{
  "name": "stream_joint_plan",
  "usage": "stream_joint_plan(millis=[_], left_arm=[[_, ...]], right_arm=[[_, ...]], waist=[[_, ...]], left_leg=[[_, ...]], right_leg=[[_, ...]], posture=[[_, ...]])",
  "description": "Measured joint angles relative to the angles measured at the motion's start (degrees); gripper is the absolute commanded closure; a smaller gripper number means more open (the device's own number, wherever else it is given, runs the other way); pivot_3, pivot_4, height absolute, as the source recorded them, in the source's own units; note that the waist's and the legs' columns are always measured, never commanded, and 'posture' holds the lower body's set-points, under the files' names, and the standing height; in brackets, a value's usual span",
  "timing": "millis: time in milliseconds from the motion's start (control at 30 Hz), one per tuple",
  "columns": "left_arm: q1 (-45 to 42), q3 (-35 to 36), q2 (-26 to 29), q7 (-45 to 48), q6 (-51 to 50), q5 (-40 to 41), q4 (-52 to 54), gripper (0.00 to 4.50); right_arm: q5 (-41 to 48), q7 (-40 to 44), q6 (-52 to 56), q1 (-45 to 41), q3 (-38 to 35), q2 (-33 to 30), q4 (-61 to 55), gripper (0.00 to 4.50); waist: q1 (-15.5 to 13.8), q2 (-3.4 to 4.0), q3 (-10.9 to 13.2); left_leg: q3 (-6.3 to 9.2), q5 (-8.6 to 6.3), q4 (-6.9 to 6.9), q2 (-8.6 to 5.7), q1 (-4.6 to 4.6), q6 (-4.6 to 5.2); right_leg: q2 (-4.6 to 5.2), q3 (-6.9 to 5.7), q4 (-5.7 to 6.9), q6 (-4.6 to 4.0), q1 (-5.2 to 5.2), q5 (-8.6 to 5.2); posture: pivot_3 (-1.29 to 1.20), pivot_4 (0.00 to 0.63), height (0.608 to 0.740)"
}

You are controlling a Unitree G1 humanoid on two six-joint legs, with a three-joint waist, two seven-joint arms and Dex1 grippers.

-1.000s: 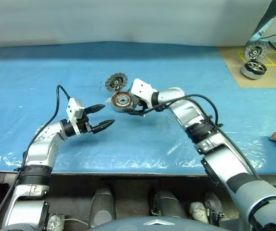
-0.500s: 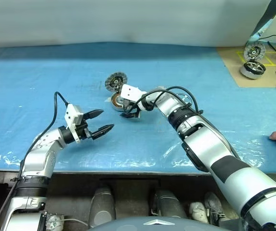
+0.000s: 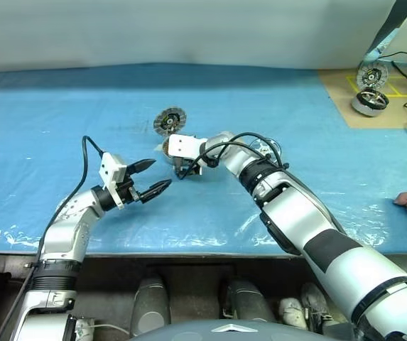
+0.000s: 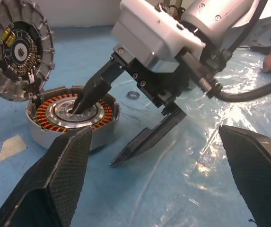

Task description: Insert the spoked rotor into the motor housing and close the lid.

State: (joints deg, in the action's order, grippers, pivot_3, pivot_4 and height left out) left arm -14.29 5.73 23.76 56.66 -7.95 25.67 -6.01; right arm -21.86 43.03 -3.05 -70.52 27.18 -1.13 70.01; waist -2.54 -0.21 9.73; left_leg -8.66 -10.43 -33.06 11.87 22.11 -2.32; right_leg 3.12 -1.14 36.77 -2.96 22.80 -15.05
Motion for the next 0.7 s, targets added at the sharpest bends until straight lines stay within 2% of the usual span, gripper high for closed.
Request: stream_joint_plan(millis=[167, 267, 367, 533, 700], left_arm=[[-0.8, 0.0, -0.4, -0.2, 0.0, 0.0, -0.1, 0.00], [-1.1, -0.2, -1.1, -0.4, 0.1, -0.1, -0.3, 0.00], [-1.5, -0.6, -1.6, -0.5, 0.2, -0.1, -0.6, 0.00], [-2.0, -1.3, -1.9, -0.3, 0.3, -0.2, -1.9, 0.00], [-4.1, -2.3, -2.0, 0.8, 0.6, -0.3, -3.5, 0.00]], right_arm=[[-1.0, -0.4, 2.2, -0.4, 0.0, 0.2, -0.6, 1.50], [-1.0, 2.8, 3.9, 0.2, -0.1, -1.1, -3.3, 1.50], [-0.5, 8.2, 7.6, 4.2, -0.3, -4.9, -12.4, 1.50], [0.3, 17.3, 20.6, 16.0, -0.7, -12.8, -38.6, 1.50], [0.3, 21.3, 33.3, 22.5, 0.2, -16.8, -54.8, 1.50]], waist=[[-0.1, 0.01, 0.0], [-0.4, 0.01, 0.0], [-1.2, 0.01, 0.0], [-1.8, -0.01, 0.0], [-1.7, -0.01, 0.0]], left_leg=[[0.00, 0.00, 0.01, -0.02, 0.01, 0.00], [0.00, 0.00, 0.01, -0.03, 0.05, 0.00], [0.00, 0.00, 0.02, -0.06, 0.06, 0.00], [0.02, 0.01, 0.07, -0.06, -0.01, 0.00], [0.03, 0.00, 0.12, -0.05, -0.23, -0.01]], right_leg=[[0.00, 0.01, -0.01, 0.00, 0.00, 0.00], [0.02, 0.01, -0.04, 0.00, 0.00, 0.00], [0.04, 0.01, -0.10, 0.01, -0.04, 0.00], [0.02, 0.00, -0.12, 0.28, -0.10, 0.14], [0.00, 0.05, -0.11, 0.09, -0.22, 0.00]], posture=[[0.00, 0.150, 0.740], [0.00, 0.150, 0.740], [0.00, 0.150, 0.740], [0.00, 0.150, 0.740], [0.00, 0.150, 0.740]])
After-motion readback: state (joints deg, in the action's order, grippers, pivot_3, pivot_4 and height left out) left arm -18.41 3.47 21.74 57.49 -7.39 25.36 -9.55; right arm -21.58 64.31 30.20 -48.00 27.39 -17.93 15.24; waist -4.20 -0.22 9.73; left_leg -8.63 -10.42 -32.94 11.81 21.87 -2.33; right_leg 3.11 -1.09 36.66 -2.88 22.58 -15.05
